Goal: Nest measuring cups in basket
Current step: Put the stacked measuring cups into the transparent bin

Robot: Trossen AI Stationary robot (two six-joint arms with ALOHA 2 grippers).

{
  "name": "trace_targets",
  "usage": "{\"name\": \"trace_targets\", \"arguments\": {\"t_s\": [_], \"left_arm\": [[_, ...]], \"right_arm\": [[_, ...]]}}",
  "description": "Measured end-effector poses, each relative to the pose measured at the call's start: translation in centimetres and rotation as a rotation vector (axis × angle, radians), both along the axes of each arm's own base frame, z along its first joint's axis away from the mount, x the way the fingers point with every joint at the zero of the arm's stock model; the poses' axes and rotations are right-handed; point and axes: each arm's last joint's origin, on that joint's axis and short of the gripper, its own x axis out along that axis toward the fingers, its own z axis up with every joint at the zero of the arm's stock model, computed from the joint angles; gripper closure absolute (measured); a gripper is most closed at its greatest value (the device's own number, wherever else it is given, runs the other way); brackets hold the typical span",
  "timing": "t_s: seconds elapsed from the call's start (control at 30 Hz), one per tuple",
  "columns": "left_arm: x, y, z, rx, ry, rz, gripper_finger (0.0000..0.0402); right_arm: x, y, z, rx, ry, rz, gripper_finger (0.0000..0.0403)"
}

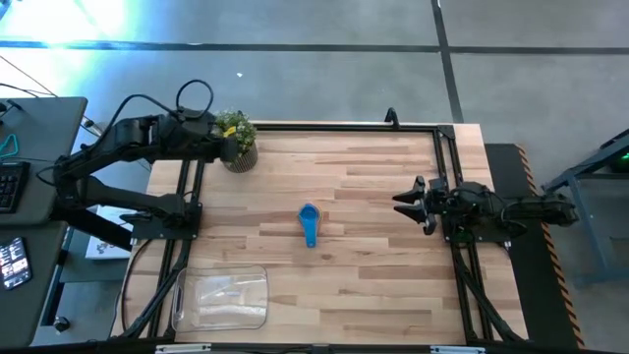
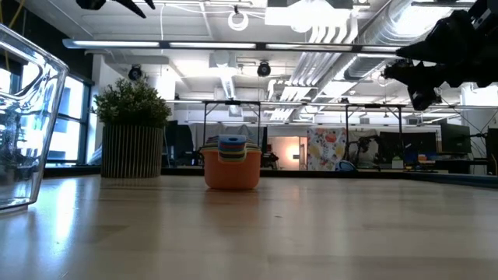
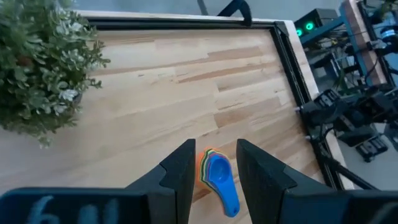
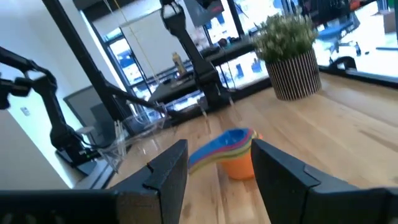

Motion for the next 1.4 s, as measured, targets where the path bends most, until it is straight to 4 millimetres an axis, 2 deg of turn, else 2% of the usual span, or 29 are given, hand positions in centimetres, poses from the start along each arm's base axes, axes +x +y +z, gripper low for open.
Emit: {"name": "trace_targets", "arguments": {"t_s": [0.23,0.53,0.97,1.4], "left_arm": [[2.2,0.6,0.3,0.018,-0.090,0.003,0.0296],[4.4,0.2,0.3,0.020,-0.145,-0.049,0.0296],[8.2,-2.9,-0.9,0.022,-0.125,-0.227,0.0296],[12.8,-6.5,-3.6,0.023,-0.068,-0.343,0.0296]], "right_arm": [[0.0,0.0,-0.9,0.005,0.095,-0.002,0.0234],[0.0,0.0,-0.9,0.005,0.100,-0.002,0.0234],[0.0,0.0,-1.0,0.005,0.103,-0.003,0.0234],[0.0,0.0,-1.0,0.005,0.103,-0.003,0.0234]]}}
